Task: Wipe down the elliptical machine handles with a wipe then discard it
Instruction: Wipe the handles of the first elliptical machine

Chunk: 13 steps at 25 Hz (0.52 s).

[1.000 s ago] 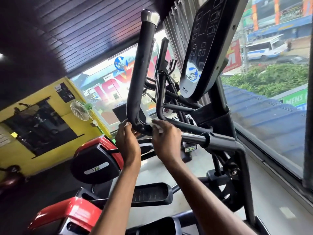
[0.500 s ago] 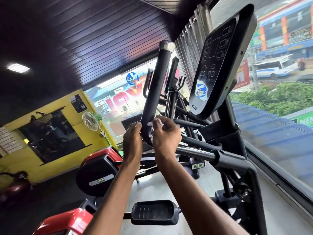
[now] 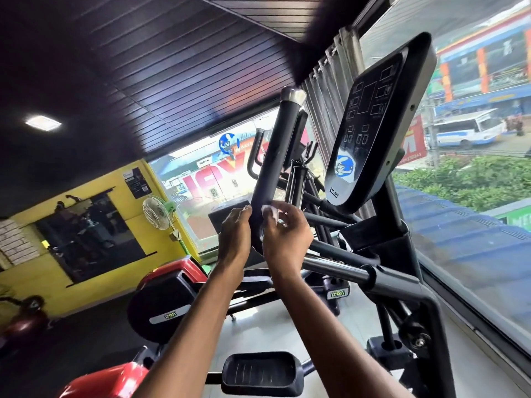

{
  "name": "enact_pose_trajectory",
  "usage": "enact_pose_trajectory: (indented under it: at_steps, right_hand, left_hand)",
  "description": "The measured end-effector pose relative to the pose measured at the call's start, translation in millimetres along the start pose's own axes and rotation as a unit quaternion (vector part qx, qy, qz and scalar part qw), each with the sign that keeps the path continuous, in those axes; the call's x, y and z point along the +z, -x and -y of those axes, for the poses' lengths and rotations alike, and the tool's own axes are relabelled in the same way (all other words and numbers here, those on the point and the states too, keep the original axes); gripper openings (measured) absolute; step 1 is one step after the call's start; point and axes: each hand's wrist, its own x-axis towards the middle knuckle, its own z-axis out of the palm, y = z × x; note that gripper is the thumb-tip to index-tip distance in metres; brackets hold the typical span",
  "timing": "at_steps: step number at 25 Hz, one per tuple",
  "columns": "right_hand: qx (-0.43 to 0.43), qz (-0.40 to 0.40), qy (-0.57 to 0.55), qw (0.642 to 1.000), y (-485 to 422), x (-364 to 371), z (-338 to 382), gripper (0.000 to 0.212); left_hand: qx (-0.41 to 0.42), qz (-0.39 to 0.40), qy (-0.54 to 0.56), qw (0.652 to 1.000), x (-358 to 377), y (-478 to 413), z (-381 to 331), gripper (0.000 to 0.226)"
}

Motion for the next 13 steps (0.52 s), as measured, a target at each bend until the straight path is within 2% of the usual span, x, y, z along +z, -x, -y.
enact_pose_trajectory:
  at_steps: [3,8,13]
  right_hand:
    - [0.021,0.024,0.033,0.999,-2.8,-6.9,0.2,0.010]
    - [0.043,-0.007,-0.005,0.999,-34.5,-2.5,27.9,0.010]
    - [0.015,-0.007,-0.023,1.000,-63.4,-1.5,50.7,0.008]
  left_hand:
    - [0.009,0.005,-0.012,1.000,2.9,1.8,-6.6,0.035]
    - [0.028,0.016,-0.016,0.999,12.0,-6.6,-29.7,0.034]
    - [0.037,0.033,-0.016,0.999,14.3,-12.7,-37.9,0.031]
